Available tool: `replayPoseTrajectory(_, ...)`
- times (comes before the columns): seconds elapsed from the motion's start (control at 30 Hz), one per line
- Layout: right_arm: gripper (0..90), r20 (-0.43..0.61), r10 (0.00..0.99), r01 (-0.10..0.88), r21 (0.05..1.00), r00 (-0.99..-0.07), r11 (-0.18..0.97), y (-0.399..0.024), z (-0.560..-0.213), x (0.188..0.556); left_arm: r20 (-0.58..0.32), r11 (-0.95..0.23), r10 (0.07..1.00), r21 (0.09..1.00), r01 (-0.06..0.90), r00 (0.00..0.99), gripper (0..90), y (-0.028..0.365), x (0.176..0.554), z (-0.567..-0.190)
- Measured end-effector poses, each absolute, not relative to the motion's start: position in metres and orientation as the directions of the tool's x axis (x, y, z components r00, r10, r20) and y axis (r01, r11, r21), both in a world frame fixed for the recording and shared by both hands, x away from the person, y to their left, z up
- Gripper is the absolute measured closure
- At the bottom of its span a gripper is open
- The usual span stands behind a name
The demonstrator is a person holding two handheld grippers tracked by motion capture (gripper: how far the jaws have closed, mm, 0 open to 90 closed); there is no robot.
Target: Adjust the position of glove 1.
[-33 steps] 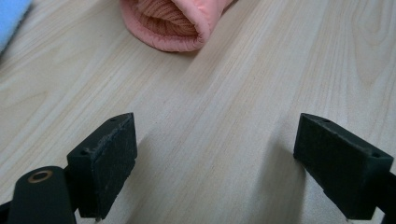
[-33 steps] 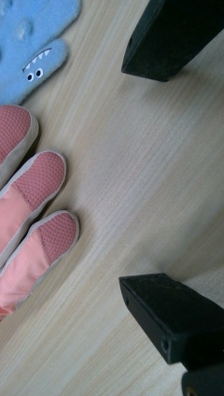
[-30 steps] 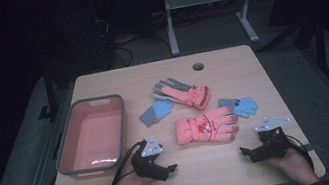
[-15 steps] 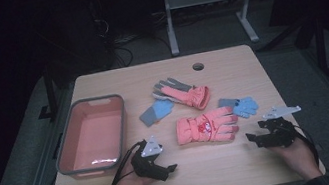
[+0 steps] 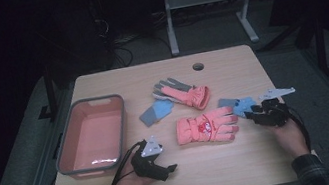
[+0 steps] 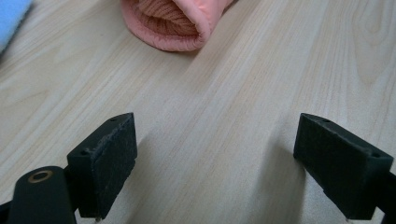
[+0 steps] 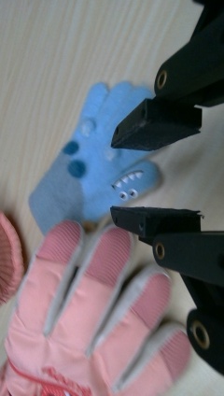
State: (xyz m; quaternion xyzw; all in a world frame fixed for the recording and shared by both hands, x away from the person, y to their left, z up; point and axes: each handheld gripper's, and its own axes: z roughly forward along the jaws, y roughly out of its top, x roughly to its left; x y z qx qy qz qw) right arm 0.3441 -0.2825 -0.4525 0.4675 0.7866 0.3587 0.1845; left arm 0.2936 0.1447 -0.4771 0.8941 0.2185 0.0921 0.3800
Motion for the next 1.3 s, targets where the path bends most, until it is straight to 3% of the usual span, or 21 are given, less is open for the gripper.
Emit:
replayPoseTrajectory(0.57,71.7,0.112,0.89,0.659,0.714,-0.442,0.237,-0.285,-0.469,0.388,-0.007,-0.616,0.461,0.717,0.326,0.887,12.6,0.145,0.293,-0.477)
replayPoseTrajectory(0.8,85.5,0.124,0.894,0.682,0.693,-0.431,0.233,-0.284,-0.472,0.388,-0.006,-0.616,0.462,0.717,0.326,0.887,12.6,0.145,0.293,-0.477)
replayPoseTrajectory(1.3,87.3,0.14,0.896,0.624,0.761,-0.421,0.175,-0.299,-0.443,0.378,-0.006,-0.611,0.467,0.721,0.327,0.884,12.6,0.144,0.293,-0.477)
